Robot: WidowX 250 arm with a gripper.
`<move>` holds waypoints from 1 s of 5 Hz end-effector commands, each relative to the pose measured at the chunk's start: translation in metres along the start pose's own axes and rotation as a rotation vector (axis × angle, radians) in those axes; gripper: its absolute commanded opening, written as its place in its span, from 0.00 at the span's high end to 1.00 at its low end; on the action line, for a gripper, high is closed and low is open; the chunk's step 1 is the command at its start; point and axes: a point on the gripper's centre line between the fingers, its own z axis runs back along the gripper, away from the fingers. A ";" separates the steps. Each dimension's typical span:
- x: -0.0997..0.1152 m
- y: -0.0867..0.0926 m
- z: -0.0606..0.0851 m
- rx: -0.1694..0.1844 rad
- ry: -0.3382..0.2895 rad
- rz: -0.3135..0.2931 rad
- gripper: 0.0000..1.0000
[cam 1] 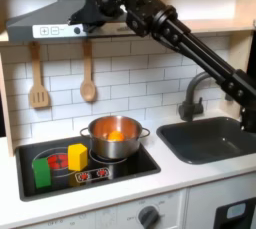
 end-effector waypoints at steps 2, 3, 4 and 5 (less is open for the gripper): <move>-0.042 -0.014 -0.032 -0.074 0.137 0.009 1.00; -0.049 -0.017 -0.032 -0.084 0.165 0.001 1.00; -0.074 -0.023 -0.031 -0.112 0.269 -0.026 1.00; -0.099 -0.031 -0.014 -0.150 0.388 -0.056 1.00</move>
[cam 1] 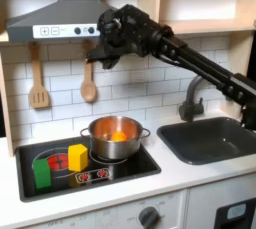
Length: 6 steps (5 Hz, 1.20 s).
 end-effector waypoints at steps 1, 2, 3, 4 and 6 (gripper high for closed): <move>-0.054 -0.013 0.012 -0.039 0.212 -0.059 1.00; -0.078 -0.020 0.018 -0.064 0.284 -0.087 1.00; -0.101 -0.022 0.030 -0.074 0.340 -0.122 1.00; -0.123 -0.030 0.040 -0.097 0.383 -0.164 1.00; -0.171 -0.041 0.064 -0.138 0.484 -0.251 1.00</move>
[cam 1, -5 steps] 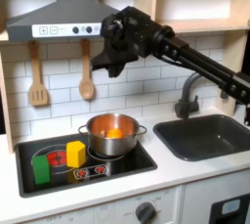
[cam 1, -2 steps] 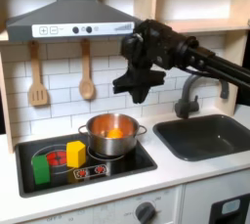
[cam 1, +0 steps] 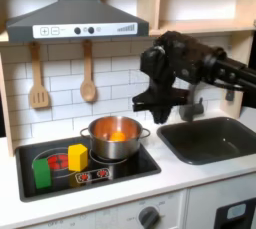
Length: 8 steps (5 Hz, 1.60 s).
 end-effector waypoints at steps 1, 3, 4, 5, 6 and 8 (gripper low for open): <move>-0.039 -0.012 0.000 -0.022 0.068 -0.054 1.00; -0.041 -0.007 0.002 0.010 0.059 -0.037 0.00; -0.041 -0.008 0.003 0.008 0.061 -0.049 0.00; -0.041 -0.008 0.003 0.009 0.062 -0.049 0.00; -0.041 -0.008 0.003 0.009 0.062 -0.049 0.00; -0.042 -0.009 0.007 0.046 0.064 -0.076 0.00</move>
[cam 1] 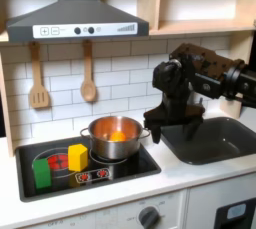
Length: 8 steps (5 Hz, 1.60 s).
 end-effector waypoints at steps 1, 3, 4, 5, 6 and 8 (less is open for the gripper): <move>-0.006 -0.005 0.010 0.160 0.017 -0.023 0.00; -0.010 -0.014 0.007 0.235 0.084 0.024 0.00; -0.009 -0.018 0.004 0.219 0.092 0.062 0.00; -0.008 -0.025 0.002 0.134 0.083 0.120 0.00; -0.005 -0.037 -0.005 0.101 0.097 0.095 0.00; -0.007 -0.046 -0.011 0.063 0.103 0.058 0.00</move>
